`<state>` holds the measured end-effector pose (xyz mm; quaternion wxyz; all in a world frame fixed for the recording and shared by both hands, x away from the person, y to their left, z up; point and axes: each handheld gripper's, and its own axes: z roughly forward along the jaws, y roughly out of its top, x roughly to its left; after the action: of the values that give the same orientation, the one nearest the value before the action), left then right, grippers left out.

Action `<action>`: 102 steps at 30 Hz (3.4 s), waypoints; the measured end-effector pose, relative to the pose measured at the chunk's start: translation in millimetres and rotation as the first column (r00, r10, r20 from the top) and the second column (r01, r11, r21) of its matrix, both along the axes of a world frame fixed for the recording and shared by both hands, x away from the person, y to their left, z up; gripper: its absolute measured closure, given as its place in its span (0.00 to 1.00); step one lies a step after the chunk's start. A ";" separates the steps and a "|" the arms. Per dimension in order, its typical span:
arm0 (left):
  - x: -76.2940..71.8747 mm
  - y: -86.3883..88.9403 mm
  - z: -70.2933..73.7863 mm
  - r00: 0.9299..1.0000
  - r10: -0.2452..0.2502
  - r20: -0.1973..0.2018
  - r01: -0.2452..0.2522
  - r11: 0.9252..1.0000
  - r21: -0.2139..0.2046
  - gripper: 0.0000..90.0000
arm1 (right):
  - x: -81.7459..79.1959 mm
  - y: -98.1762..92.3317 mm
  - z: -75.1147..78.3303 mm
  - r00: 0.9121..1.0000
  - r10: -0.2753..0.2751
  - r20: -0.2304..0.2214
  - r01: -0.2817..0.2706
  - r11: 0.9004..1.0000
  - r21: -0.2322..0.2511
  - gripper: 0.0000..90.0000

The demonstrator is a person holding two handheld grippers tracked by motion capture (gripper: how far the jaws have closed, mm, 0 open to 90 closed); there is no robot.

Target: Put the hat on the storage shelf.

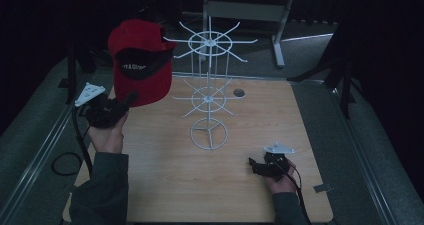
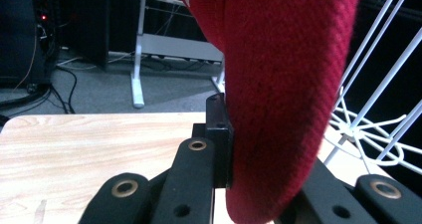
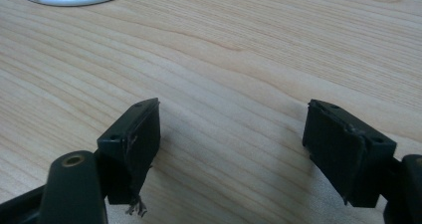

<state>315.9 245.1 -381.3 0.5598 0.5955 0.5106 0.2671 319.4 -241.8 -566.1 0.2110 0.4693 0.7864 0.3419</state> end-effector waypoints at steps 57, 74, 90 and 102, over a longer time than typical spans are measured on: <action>24.2 -6.1 28.4 0.998 -0.019 0.068 0.025 0.996 -0.081 0.95 | 0.0 0.1 0.0 1.000 0.000 -0.001 0.000 1.000 0.001 0.25; 25.4 -13.4 34.4 0.995 -0.048 0.090 0.056 0.995 -0.087 0.95 | -0.4 -0.1 0.0 1.000 0.002 -0.001 -0.002 1.000 0.000 0.25; 25.1 -15.3 36.8 0.993 -0.045 0.110 0.057 0.993 -0.102 0.95 | -0.3 0.0 0.0 1.000 0.002 -0.001 -0.002 1.000 0.000 0.25; 25.7 -19.0 39.9 0.990 -0.069 0.119 0.081 0.991 -0.103 0.95 | -0.2 0.0 0.0 1.000 0.002 -0.001 -0.002 1.000 0.001 0.25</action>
<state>341.6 226.1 -341.4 0.6294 0.5667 0.4682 0.2519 319.2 -241.9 -566.2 0.2102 0.4685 0.7869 0.3423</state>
